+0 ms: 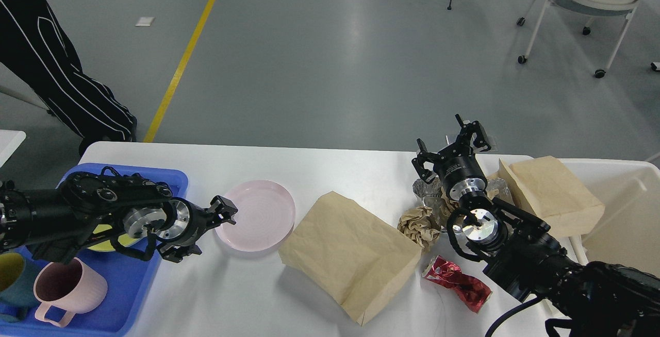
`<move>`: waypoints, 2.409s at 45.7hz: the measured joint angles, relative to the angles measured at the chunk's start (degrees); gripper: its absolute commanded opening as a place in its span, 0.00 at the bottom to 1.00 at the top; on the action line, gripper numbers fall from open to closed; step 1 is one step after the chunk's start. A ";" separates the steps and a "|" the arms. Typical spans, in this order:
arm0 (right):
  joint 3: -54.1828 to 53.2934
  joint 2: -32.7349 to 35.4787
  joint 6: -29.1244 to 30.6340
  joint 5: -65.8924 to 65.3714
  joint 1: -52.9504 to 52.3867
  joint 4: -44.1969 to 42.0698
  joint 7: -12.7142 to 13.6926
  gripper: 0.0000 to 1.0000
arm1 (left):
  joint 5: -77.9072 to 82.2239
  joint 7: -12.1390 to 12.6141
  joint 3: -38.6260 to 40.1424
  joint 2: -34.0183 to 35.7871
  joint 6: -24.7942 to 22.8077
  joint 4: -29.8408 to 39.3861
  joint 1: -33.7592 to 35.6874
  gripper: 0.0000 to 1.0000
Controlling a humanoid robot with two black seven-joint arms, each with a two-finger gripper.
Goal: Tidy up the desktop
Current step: 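Reach the left gripper to the pink plate's edge and grasp it, then lift the pink plate and lower it onto the yellow plate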
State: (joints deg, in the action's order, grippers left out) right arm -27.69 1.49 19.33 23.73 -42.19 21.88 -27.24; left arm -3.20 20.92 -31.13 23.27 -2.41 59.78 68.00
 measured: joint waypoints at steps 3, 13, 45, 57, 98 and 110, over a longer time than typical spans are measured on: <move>0.00 0.00 0.00 0.00 0.00 0.00 0.00 1.00 | -0.10 -0.11 0.18 -1.08 3.04 -0.44 -0.96 0.92; 0.00 0.00 0.00 -0.02 -0.01 0.00 0.00 1.00 | -0.15 -2.06 0.97 -2.08 5.97 -0.72 -2.04 0.82; 0.00 0.00 0.00 0.01 -0.02 0.00 0.00 1.00 | -0.09 -5.23 0.65 -4.75 10.20 -4.89 -5.68 0.38; 0.00 0.00 0.00 0.00 -0.02 0.00 0.00 1.00 | -0.05 -5.70 0.52 -4.99 10.23 -4.98 -6.26 0.14; 0.00 0.00 0.00 -0.02 0.00 0.00 0.00 1.00 | 2.61 -2.19 0.81 5.47 -13.51 4.92 6.07 0.00; -0.01 0.00 0.00 -0.01 0.00 0.01 0.00 1.00 | 9.99 9.05 2.81 19.16 -44.68 3.87 25.40 0.00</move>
State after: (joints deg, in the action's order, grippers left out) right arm -27.69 1.49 19.33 23.72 -42.19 21.89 -27.24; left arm 6.79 29.97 -28.32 42.43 -47.09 63.64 93.40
